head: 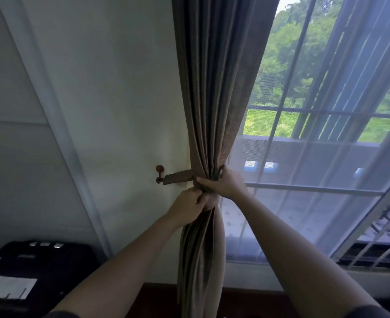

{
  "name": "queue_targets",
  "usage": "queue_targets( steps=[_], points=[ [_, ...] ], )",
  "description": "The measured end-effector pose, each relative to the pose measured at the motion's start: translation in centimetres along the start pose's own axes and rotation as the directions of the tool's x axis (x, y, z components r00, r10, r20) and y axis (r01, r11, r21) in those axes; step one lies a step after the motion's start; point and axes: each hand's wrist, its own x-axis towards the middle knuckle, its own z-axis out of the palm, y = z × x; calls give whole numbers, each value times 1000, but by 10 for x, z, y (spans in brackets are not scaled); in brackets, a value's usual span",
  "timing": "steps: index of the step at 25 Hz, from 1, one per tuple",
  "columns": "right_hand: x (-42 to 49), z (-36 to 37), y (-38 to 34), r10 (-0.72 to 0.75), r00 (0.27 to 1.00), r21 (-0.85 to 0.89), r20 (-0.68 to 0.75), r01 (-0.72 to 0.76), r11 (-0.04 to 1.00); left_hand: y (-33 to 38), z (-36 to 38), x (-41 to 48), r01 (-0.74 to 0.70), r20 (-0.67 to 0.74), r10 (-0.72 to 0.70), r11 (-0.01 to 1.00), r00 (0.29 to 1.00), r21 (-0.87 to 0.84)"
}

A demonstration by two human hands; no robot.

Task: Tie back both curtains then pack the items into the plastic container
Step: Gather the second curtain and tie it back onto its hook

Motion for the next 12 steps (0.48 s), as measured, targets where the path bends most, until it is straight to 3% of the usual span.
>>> queue_targets(
  steps=[5, 9, 12],
  points=[
    [4, 17, -6, -31, 997, 73, -65, 36, 997, -36, -48, 3, -25, 141, 2, 987, 990, 161],
    [2, 23, -13, -96, 994, 95, -55, 101, 990, -72, -88, 7, -26, 242, 36, 999, 969, -42],
    [0, 29, -15, -94, 994, 125, -61, 101, 987, -87, -103, 13, 52, 375, 17, 984, 927, -173]
  ],
)
